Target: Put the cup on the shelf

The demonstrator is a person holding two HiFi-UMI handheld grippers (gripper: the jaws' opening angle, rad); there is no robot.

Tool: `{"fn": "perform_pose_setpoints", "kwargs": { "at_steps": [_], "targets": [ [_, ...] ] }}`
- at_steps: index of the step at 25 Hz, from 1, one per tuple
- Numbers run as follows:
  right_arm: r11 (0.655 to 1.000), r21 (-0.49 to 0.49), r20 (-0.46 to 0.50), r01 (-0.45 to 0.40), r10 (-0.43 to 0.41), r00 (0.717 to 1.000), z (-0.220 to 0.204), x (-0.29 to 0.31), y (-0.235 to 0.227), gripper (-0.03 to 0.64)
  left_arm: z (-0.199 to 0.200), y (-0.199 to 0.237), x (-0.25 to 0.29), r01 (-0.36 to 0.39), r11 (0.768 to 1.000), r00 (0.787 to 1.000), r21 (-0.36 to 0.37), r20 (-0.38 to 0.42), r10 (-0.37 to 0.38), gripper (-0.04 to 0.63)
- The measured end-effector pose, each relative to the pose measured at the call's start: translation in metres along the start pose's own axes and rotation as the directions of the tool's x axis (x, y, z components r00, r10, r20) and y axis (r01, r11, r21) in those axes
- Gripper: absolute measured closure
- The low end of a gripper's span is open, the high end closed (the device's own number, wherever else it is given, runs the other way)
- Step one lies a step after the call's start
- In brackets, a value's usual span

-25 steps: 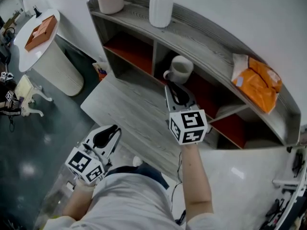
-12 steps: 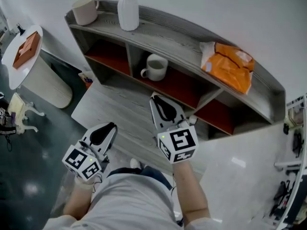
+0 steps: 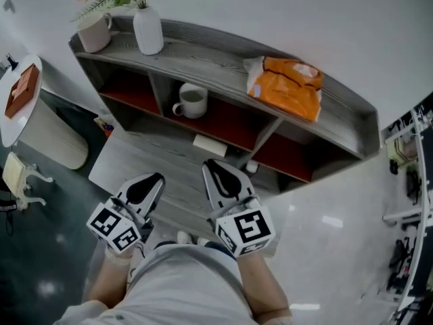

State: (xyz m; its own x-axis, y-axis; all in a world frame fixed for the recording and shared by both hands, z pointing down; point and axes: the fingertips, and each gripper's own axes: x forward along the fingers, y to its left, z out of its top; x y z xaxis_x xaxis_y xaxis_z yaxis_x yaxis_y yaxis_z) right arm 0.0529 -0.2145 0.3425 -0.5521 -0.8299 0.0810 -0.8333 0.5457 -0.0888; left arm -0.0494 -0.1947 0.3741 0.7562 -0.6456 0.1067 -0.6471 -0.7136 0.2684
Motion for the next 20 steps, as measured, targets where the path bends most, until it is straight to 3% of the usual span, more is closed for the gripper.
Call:
{"fn": "perform_pose_setpoints", "kwargs": {
  "at_steps": [12,20],
  "targets": [
    [0.997,0.024,-0.020,0.069,-0.069,0.997,-0.024,-0.050,-0.019,0.580,-0.006,-0.039,0.035,0.136,0.991,0.990,0.011,-0.028,-0.135,0.565],
    [0.996,0.029,0.003,0.086,-0.086,0.996,-0.023,-0.058,-0.029,0.580,-0.009,-0.052,0.046,0.170,0.985,0.985,0.014,-0.035,-0.170,0.568]
  ]
}}
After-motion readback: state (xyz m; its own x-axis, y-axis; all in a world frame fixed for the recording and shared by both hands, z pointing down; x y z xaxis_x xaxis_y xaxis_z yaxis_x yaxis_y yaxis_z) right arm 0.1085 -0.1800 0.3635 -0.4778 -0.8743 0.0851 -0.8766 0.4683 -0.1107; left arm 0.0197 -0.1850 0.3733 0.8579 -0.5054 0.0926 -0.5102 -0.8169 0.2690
